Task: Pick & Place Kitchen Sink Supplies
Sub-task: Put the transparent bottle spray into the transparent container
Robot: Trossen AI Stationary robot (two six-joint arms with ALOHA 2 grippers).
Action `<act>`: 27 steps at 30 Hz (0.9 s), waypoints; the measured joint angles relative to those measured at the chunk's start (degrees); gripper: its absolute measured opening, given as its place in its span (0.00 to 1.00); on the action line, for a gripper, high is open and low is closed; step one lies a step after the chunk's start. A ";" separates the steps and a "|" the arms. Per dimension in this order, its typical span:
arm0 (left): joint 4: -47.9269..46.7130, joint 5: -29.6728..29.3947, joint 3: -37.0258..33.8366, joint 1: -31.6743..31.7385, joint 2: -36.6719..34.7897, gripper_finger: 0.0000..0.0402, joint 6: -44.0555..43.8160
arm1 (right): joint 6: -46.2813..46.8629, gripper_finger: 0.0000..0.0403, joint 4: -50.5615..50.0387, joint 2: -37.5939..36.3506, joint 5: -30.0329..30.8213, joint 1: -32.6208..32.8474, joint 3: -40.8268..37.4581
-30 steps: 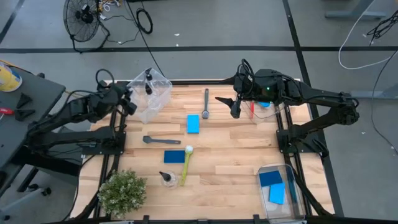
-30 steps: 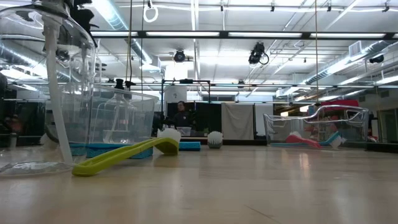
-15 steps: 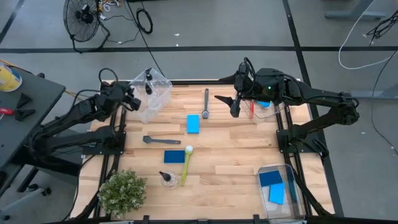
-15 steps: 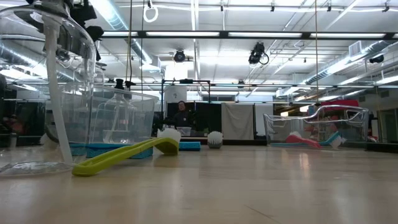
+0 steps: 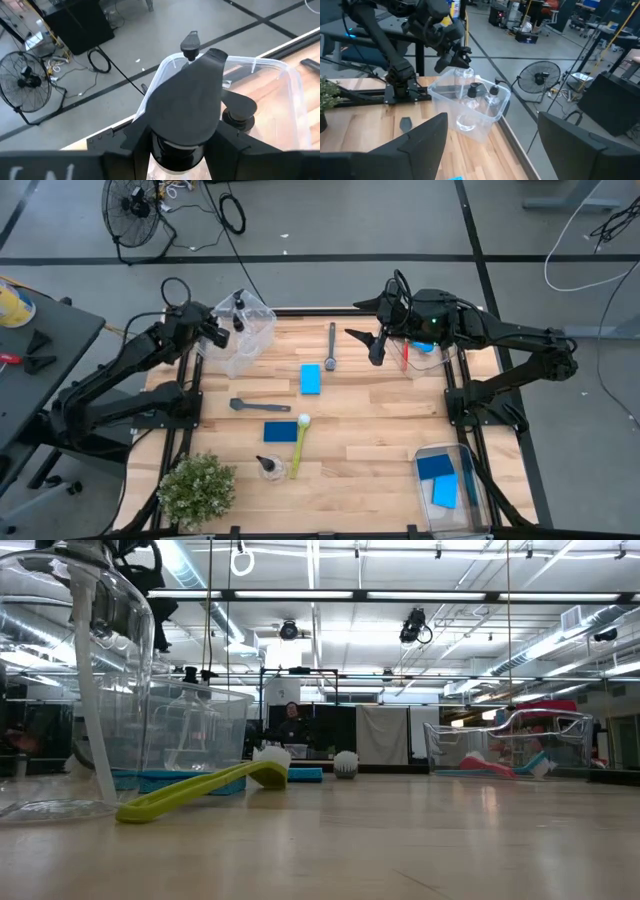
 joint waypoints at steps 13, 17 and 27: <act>8.28 6.58 0.02 5.92 8.54 0.39 2.33 | 0.22 0.77 0.01 0.00 -0.02 0.00 0.00; 8.44 8.23 0.02 6.85 10.07 0.41 2.29 | 0.22 0.77 0.00 0.00 -0.02 0.00 0.00; 9.30 8.17 0.02 6.93 10.40 0.42 2.79 | 0.21 0.77 0.00 0.00 -0.02 0.00 0.00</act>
